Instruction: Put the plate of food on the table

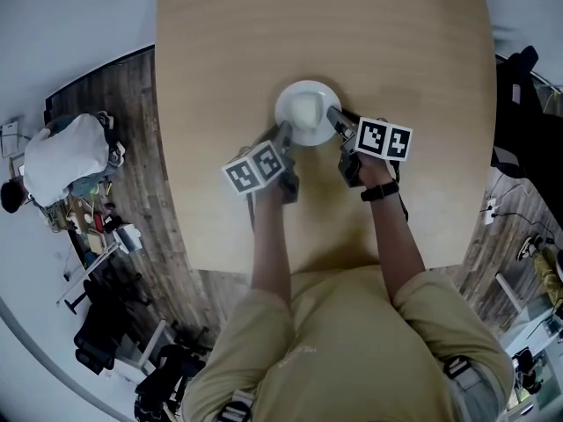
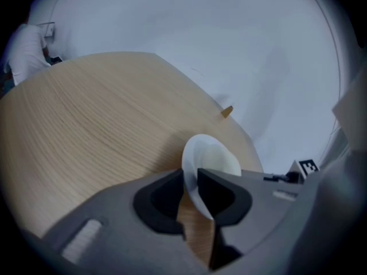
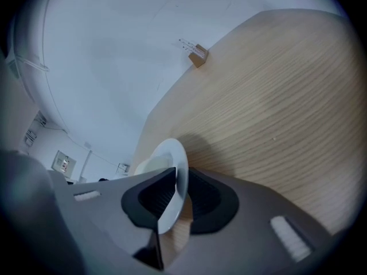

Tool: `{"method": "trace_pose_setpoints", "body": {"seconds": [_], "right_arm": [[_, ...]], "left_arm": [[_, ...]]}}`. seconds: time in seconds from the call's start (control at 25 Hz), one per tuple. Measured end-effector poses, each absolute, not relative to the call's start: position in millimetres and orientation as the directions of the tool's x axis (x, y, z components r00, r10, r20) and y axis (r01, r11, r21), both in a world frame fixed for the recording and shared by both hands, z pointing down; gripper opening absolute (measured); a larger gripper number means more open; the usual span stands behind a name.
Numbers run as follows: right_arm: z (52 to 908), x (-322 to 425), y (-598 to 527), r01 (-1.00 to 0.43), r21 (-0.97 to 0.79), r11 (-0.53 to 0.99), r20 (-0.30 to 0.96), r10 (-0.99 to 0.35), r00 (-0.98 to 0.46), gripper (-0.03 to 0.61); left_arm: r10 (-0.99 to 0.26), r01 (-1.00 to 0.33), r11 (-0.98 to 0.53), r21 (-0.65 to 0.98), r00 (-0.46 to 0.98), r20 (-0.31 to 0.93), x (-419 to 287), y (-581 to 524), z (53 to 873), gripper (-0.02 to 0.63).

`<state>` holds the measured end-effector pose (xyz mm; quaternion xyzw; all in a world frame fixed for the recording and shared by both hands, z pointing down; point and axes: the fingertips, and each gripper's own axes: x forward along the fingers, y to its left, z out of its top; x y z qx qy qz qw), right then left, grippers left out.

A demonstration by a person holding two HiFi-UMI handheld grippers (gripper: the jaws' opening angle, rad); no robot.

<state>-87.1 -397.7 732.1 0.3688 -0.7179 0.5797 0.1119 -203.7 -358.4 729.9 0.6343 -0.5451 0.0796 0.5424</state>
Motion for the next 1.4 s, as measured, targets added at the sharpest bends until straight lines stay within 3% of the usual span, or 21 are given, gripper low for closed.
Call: {"method": "trace_pose_setpoints", "body": {"seconds": [0.32, 0.6, 0.92, 1.4], "right_arm": [[741.6, -85.0, -392.5, -0.759, -0.64, 0.121, 0.681, -0.369, -0.633, 0.078], [725.9, -72.6, -383.8, -0.782, -0.599, 0.17, 0.681, -0.405, -0.61, 0.087], [675.1, -50.1, -359.3, -0.768, -0.585, 0.261, 0.604, -0.492, -0.627, 0.089], [543.6, -8.6, -304.6, -0.831, -0.197, 0.52, 0.429, -0.717, -0.55, 0.08]], "left_arm": [[-0.578, -0.821, 0.22, 0.528, 0.327, 0.748, -210.7, -350.9, 735.0, 0.078], [-0.63, -0.835, 0.208, 0.51, 0.285, 0.723, -220.7, -341.9, 712.0, 0.098], [-0.707, -0.87, 0.104, 0.482, 0.277, 0.651, -206.8, -320.1, 654.2, 0.117], [-0.844, -0.943, -0.151, 0.295, 0.279, 0.457, -145.2, -262.8, 538.6, 0.114]]}}
